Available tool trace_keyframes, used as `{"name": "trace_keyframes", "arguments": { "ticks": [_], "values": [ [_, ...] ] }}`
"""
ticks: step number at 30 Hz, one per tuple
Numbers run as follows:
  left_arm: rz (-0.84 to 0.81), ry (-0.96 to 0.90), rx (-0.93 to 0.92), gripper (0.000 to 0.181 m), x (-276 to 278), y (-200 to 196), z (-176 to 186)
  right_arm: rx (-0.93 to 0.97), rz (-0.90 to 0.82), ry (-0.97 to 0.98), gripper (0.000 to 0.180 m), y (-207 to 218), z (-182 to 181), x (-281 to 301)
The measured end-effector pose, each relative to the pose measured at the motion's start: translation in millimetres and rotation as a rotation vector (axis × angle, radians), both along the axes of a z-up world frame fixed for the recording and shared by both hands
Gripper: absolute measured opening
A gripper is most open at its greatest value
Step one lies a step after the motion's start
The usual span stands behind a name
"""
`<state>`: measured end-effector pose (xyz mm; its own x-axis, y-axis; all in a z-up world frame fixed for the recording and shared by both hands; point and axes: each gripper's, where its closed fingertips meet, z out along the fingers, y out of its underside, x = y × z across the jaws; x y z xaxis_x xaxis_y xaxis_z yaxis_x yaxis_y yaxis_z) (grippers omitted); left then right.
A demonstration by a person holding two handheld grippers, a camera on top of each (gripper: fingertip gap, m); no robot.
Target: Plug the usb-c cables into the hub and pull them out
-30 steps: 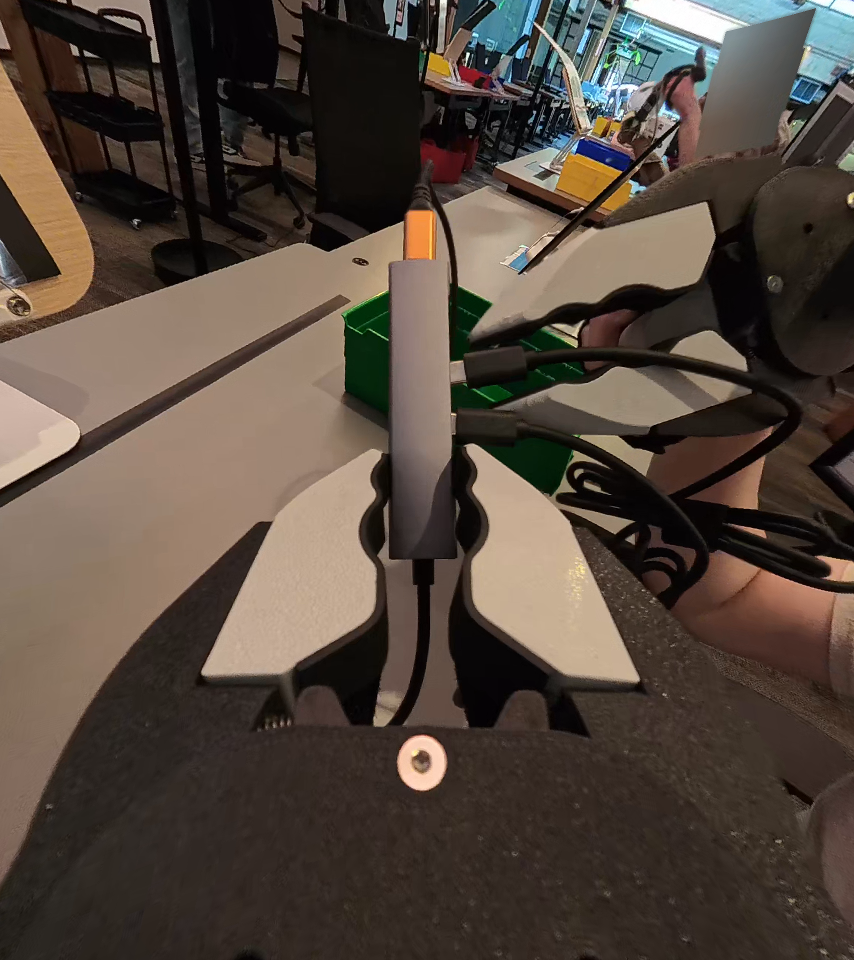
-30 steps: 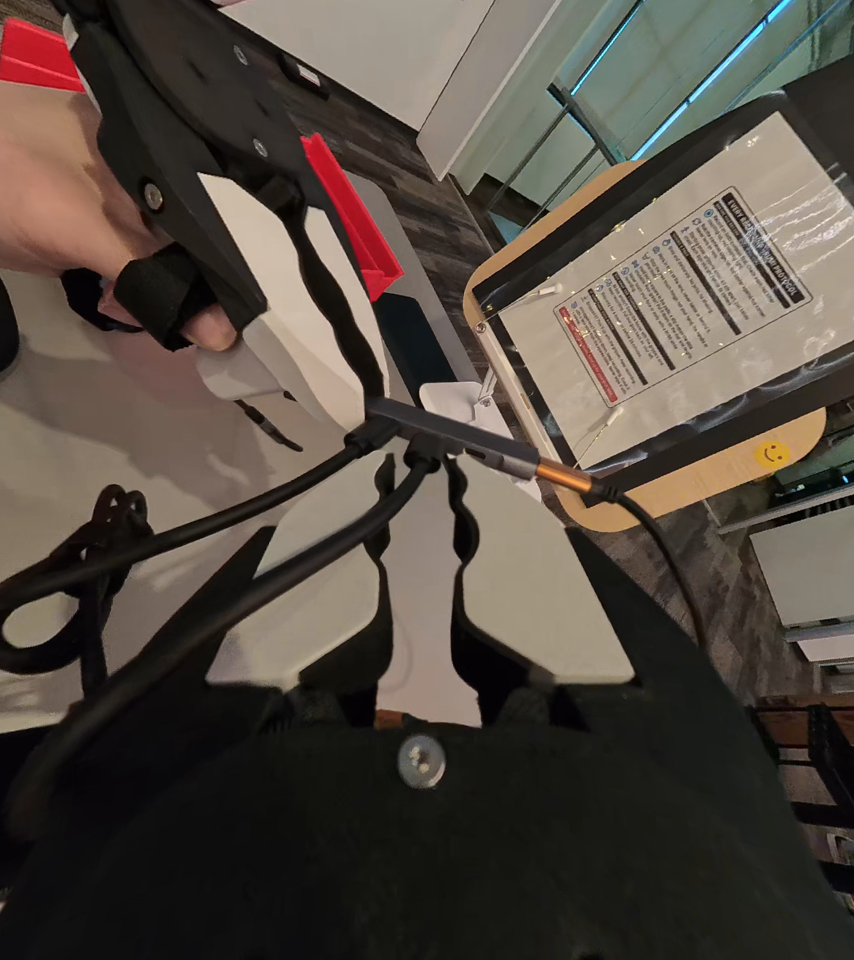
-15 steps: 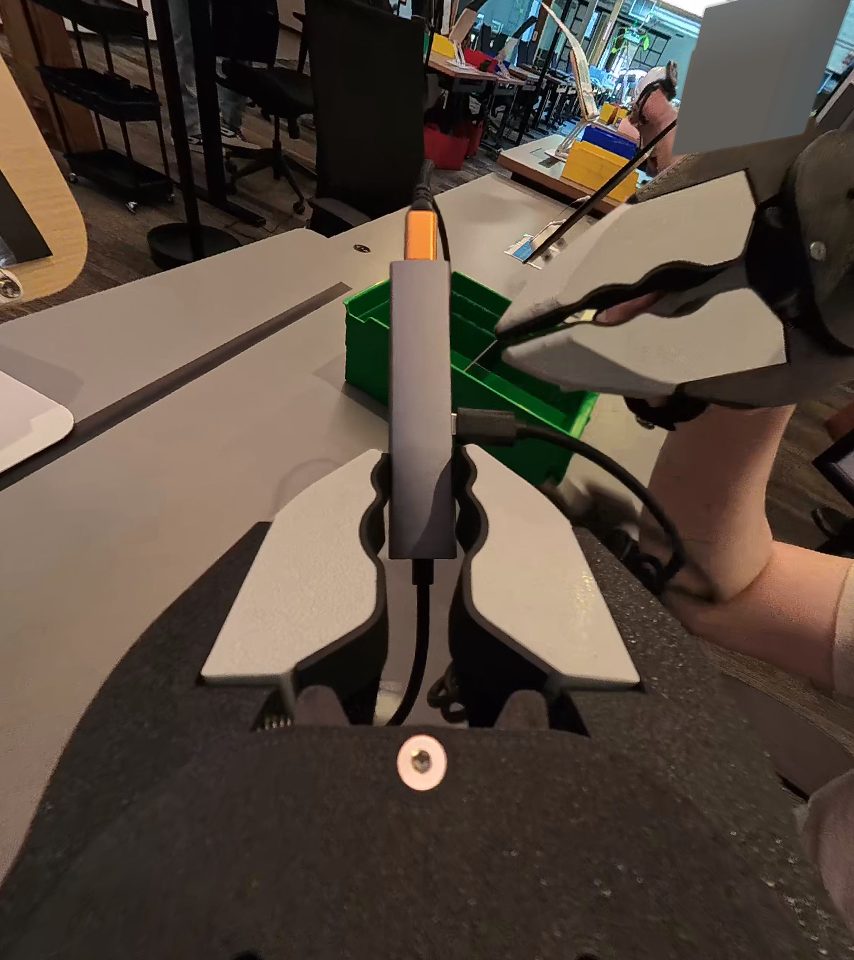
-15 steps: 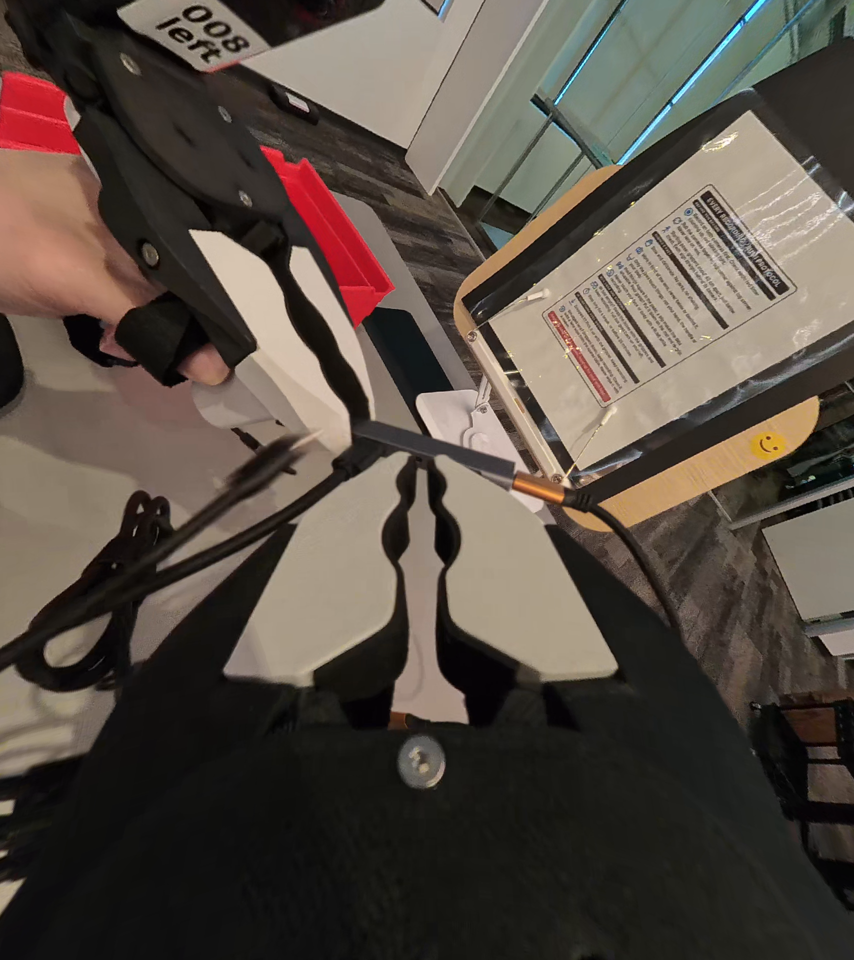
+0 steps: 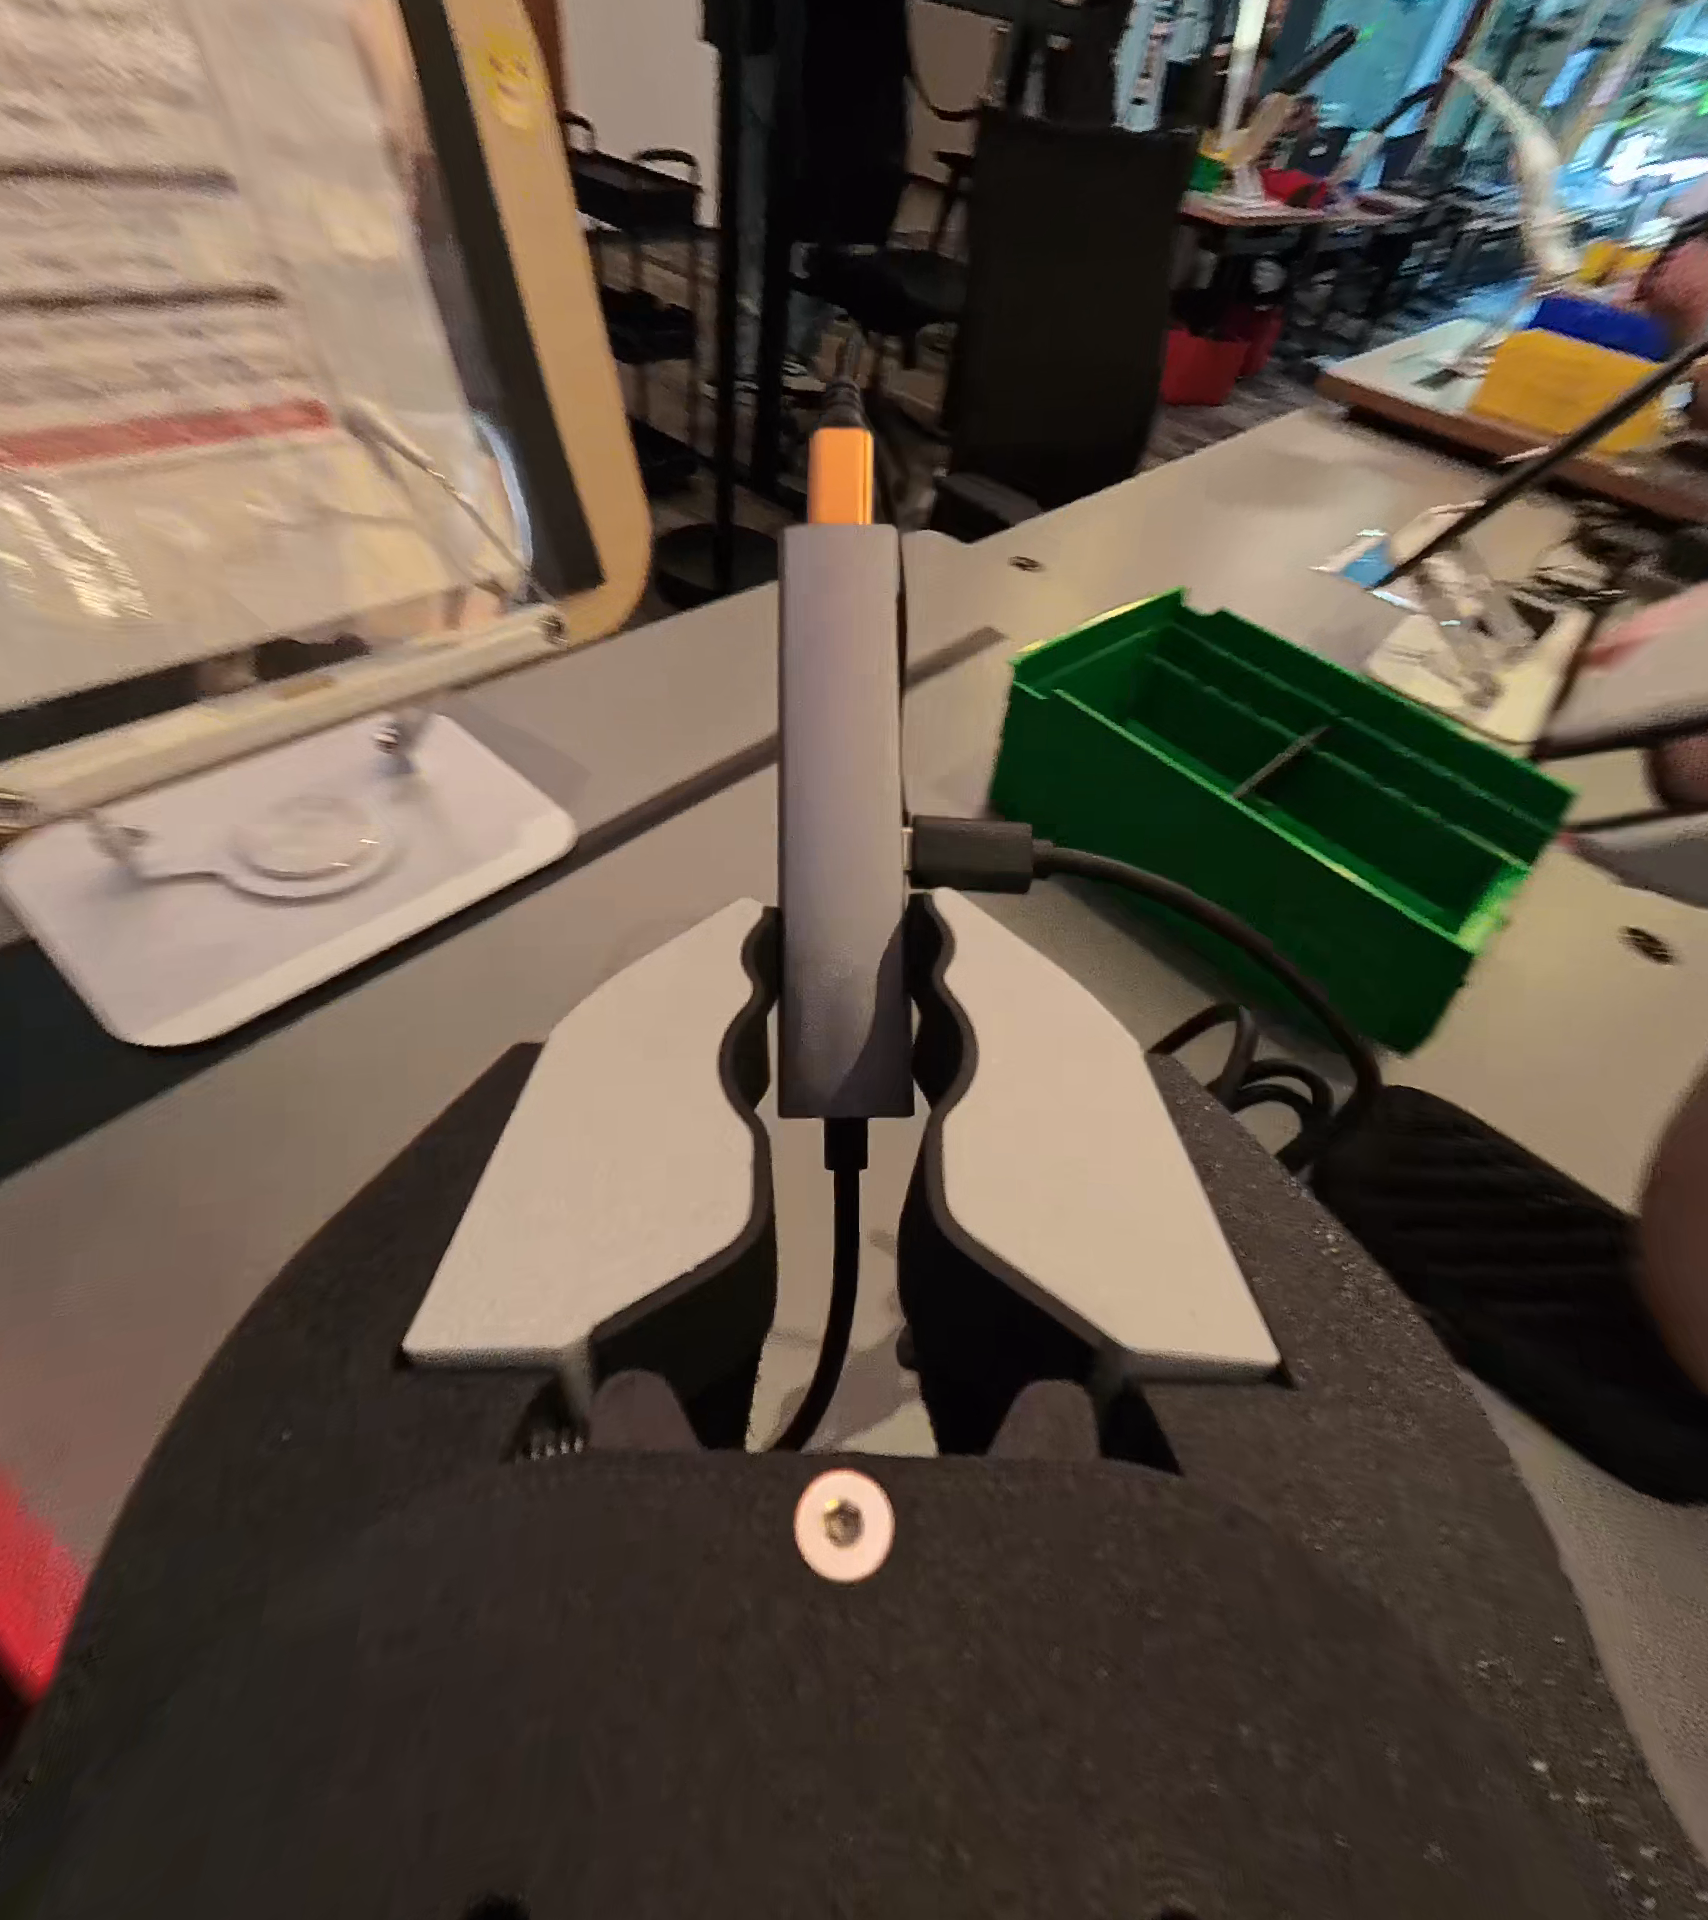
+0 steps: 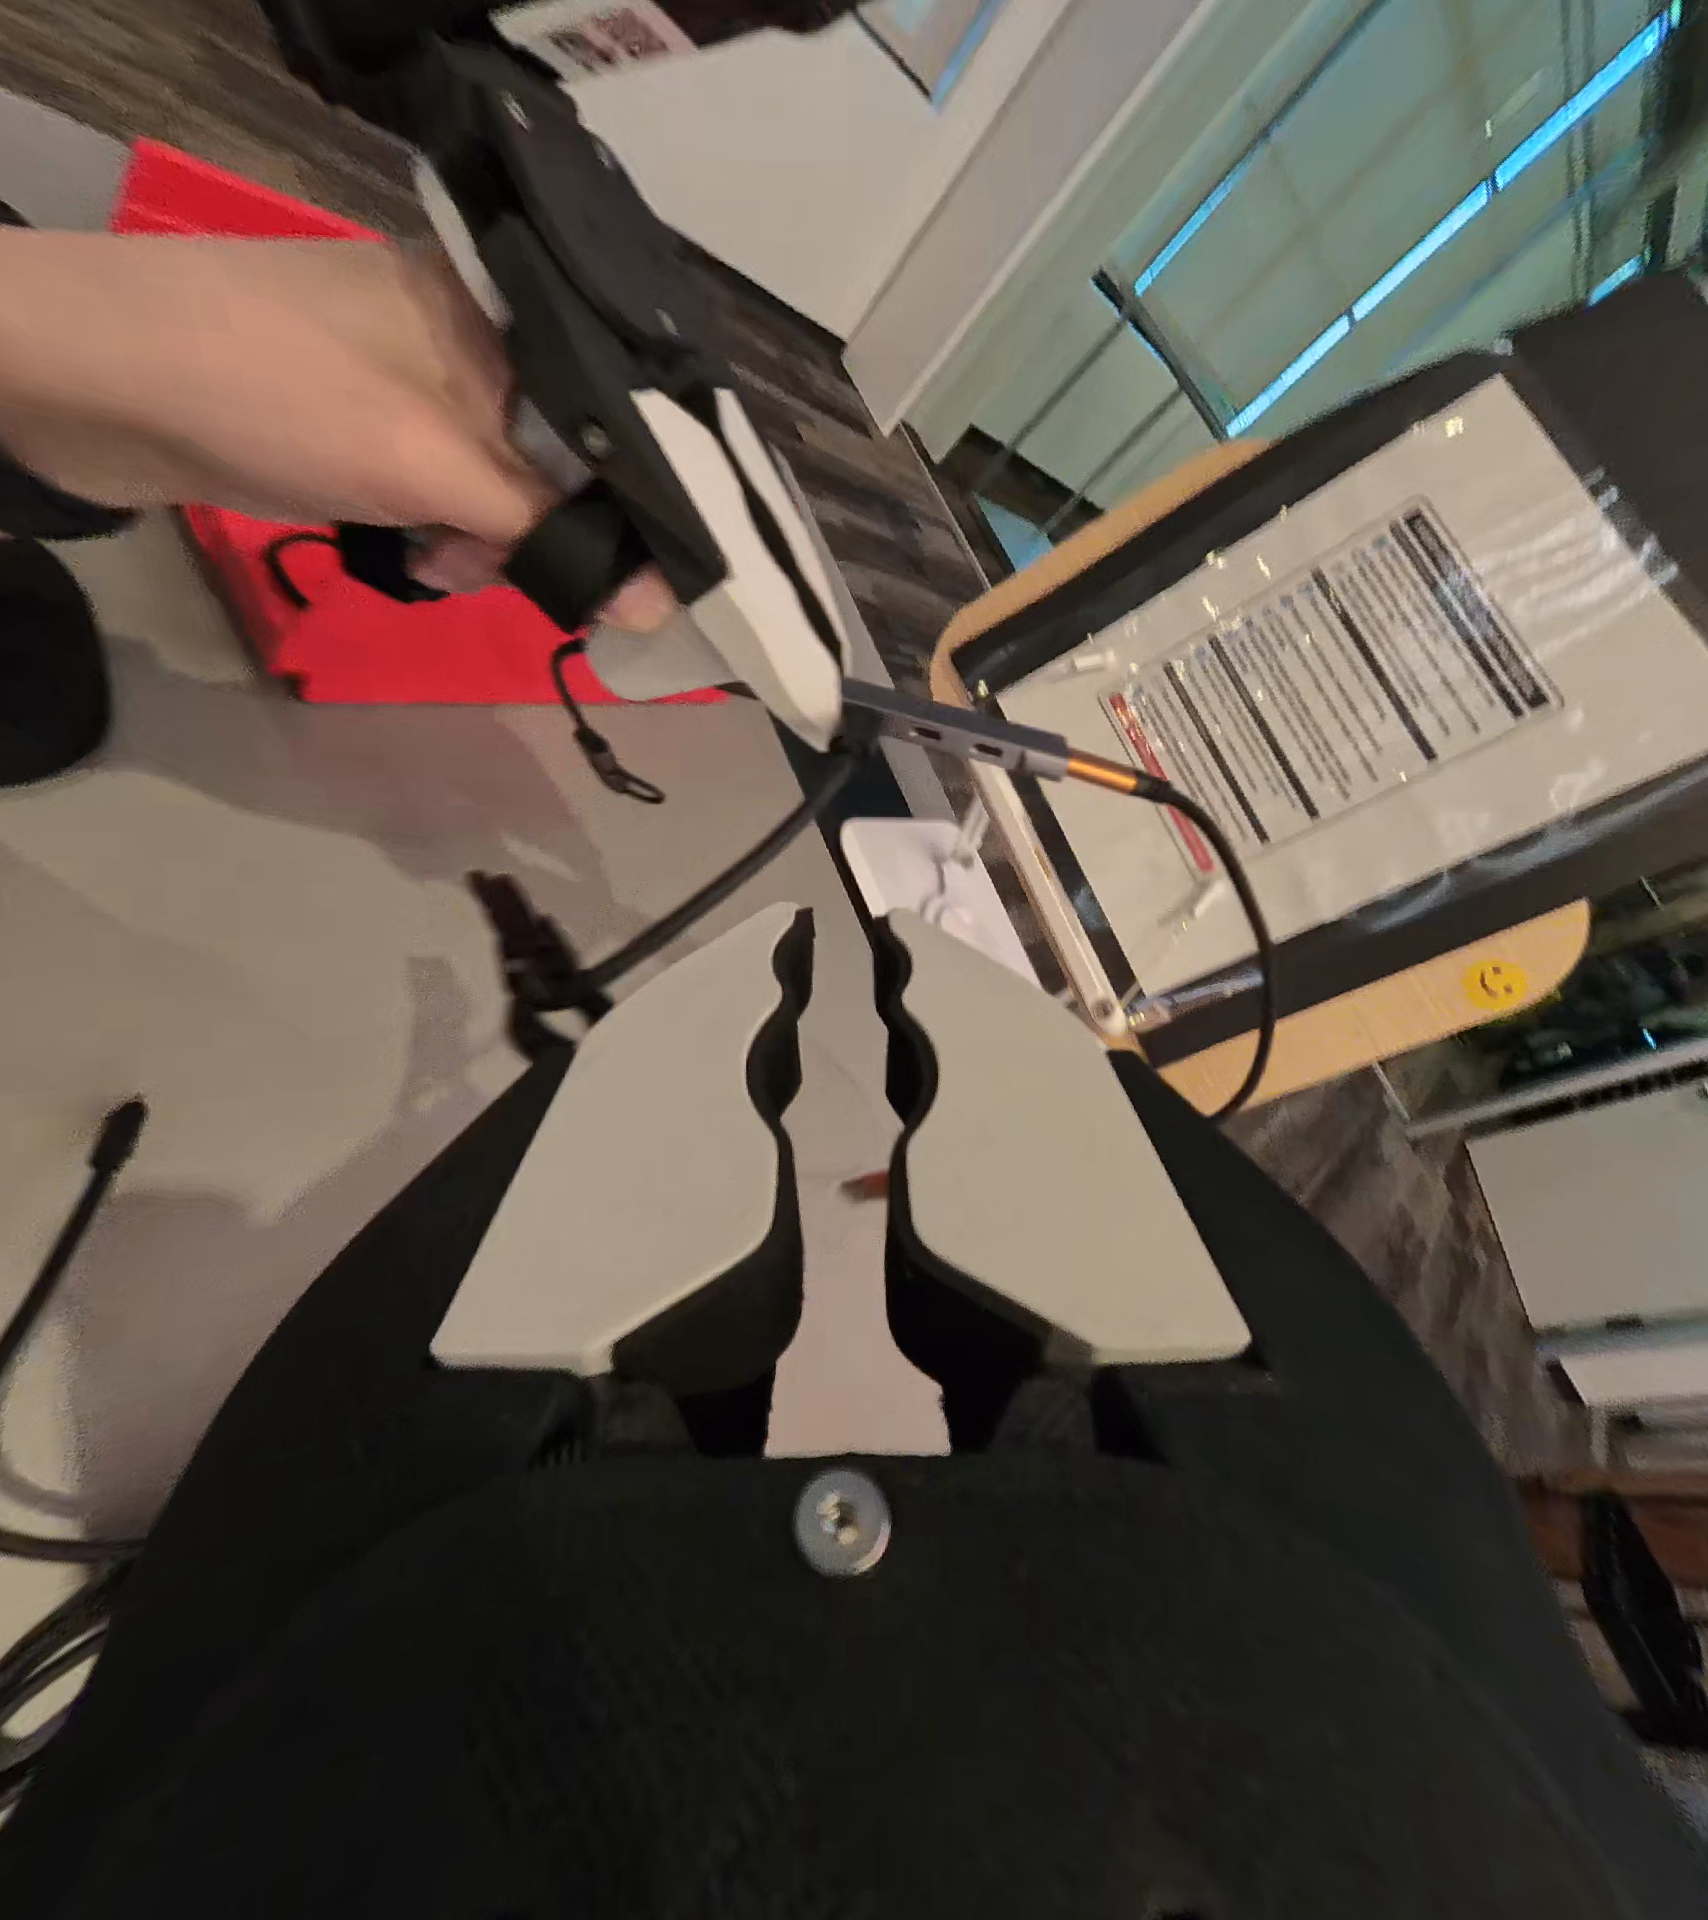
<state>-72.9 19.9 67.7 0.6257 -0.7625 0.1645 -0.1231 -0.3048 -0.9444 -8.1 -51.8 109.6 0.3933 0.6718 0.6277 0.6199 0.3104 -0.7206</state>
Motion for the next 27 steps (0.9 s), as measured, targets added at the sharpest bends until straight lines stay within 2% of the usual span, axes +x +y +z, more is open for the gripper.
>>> {"name": "trace_keyframes", "arguments": {
  "ticks": [1,5,7,11,13,17,21,24,27],
  "values": [
    [0.038,0.025,0.034,0.023,-8,3,4,0.006,0.034,0.013,0.012,-10,5,-4],
    [0.108,0.040,0.095,0.022,-29,7,17,0.039,0.260,0.050,0.021,-66,13,-26],
    [0.099,0.010,0.096,0.022,-34,5,24,0.029,0.261,0.035,0.024,-81,-2,-36],
    [0.037,-0.075,0.083,0.022,-36,-4,38,-0.084,0.345,-0.026,0.024,-131,-92,-55],
    [0.001,-0.110,0.079,0.022,-36,-11,44,-0.120,0.292,-0.045,0.026,-145,-136,-57],
    [-0.047,-0.164,0.089,0.022,-35,-22,56,-0.031,0.127,-0.112,0.028,-143,-185,-48],
    [-0.078,-0.180,0.101,0.022,-33,-31,63,0.077,-0.018,-0.221,0.028,-135,-209,-37],
    [-0.101,-0.188,0.112,0.022,-30,-37,67,0.219,-0.015,-0.352,0.028,-125,-209,-35],
    [-0.119,-0.190,0.116,0.022,-28,-40,68,0.282,0.069,-0.419,0.028,-116,-205,-44]
  ]
}}
